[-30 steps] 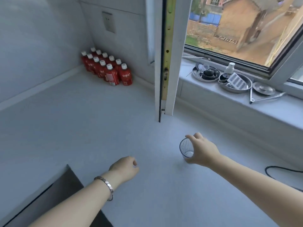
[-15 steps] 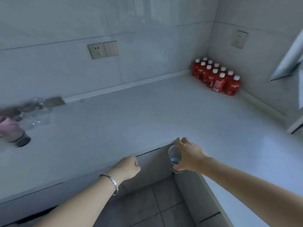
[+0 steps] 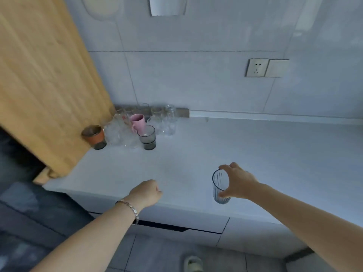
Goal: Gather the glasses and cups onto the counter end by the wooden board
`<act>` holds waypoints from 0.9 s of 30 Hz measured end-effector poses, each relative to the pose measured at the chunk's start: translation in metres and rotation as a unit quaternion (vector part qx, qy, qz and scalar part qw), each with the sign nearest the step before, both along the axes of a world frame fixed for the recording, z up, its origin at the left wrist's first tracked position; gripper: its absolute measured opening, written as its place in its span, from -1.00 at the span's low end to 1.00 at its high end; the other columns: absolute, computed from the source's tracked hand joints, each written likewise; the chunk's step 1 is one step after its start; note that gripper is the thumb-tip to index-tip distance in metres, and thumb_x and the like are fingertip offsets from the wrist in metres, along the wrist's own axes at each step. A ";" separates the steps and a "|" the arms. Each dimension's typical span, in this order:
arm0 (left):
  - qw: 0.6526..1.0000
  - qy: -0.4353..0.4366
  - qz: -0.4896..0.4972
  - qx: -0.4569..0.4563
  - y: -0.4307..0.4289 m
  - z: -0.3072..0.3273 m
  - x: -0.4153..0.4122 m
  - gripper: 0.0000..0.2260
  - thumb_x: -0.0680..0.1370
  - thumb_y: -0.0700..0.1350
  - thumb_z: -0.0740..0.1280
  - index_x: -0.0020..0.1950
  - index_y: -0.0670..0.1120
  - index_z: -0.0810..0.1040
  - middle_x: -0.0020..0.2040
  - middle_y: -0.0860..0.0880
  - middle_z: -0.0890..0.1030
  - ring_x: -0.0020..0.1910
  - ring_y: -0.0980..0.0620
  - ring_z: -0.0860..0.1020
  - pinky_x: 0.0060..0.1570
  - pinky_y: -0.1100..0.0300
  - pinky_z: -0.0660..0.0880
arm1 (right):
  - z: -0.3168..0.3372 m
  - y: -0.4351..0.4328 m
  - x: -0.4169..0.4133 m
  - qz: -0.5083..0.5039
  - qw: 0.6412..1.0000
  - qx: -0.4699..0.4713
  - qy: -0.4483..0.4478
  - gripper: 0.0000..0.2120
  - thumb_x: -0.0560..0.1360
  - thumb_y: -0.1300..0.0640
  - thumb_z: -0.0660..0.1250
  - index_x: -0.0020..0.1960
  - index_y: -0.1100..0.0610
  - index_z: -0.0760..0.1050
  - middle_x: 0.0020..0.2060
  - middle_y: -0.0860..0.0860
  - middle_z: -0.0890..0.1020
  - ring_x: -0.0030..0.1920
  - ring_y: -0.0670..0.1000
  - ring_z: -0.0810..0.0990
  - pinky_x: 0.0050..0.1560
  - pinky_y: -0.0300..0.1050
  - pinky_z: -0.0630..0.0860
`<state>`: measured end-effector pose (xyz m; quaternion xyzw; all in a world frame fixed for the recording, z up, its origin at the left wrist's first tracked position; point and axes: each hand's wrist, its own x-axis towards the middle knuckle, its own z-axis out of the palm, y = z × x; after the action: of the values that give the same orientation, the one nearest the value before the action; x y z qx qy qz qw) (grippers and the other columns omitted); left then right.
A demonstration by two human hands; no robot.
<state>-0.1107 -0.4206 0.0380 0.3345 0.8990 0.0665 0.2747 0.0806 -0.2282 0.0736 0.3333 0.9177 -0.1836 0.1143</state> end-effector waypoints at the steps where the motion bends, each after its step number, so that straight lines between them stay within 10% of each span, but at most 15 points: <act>1: 1.000 -0.003 0.011 -0.004 -0.003 -0.003 -0.017 -0.84 0.51 -0.13 0.17 -0.27 0.03 0.30 -0.14 -0.01 0.38 -0.18 0.01 0.33 -0.26 0.19 0.25 | -0.004 0.002 -0.021 0.006 1.000 -0.003 -0.001 -0.15 0.29 -0.11 0.48 0.46 -0.03 0.15 0.30 0.01 0.34 0.20 0.07 0.52 0.12 -0.07 0.49; 16: 0.996 -0.034 0.077 -0.034 0.046 -0.009 -0.254 -0.90 0.54 -0.05 0.18 -0.09 -0.06 0.34 -0.18 0.01 0.40 -0.15 -0.05 0.40 -0.14 0.13 0.33 | -0.064 0.058 -0.321 -0.044 0.998 -0.022 0.036 -0.19 0.34 -0.02 0.47 0.47 0.03 0.14 0.31 0.07 0.32 0.26 0.13 0.46 0.16 -0.03 0.48; 27: 0.997 -0.048 -0.041 -0.051 0.068 -0.022 -0.323 -0.70 0.57 0.00 0.16 0.24 -0.08 0.44 0.24 -0.03 0.53 0.19 -0.03 0.51 0.14 0.13 0.43 | -0.096 0.051 -0.375 -0.176 0.980 -0.084 0.028 0.03 0.33 -0.10 0.50 0.52 0.18 -0.07 0.36 0.09 0.25 0.34 0.13 0.39 0.25 -0.03 0.42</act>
<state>-0.4338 -0.3529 0.0165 0.3532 0.8723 0.0252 0.3372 -0.2939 -0.1772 -0.0221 0.4736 0.8289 -0.2862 0.0823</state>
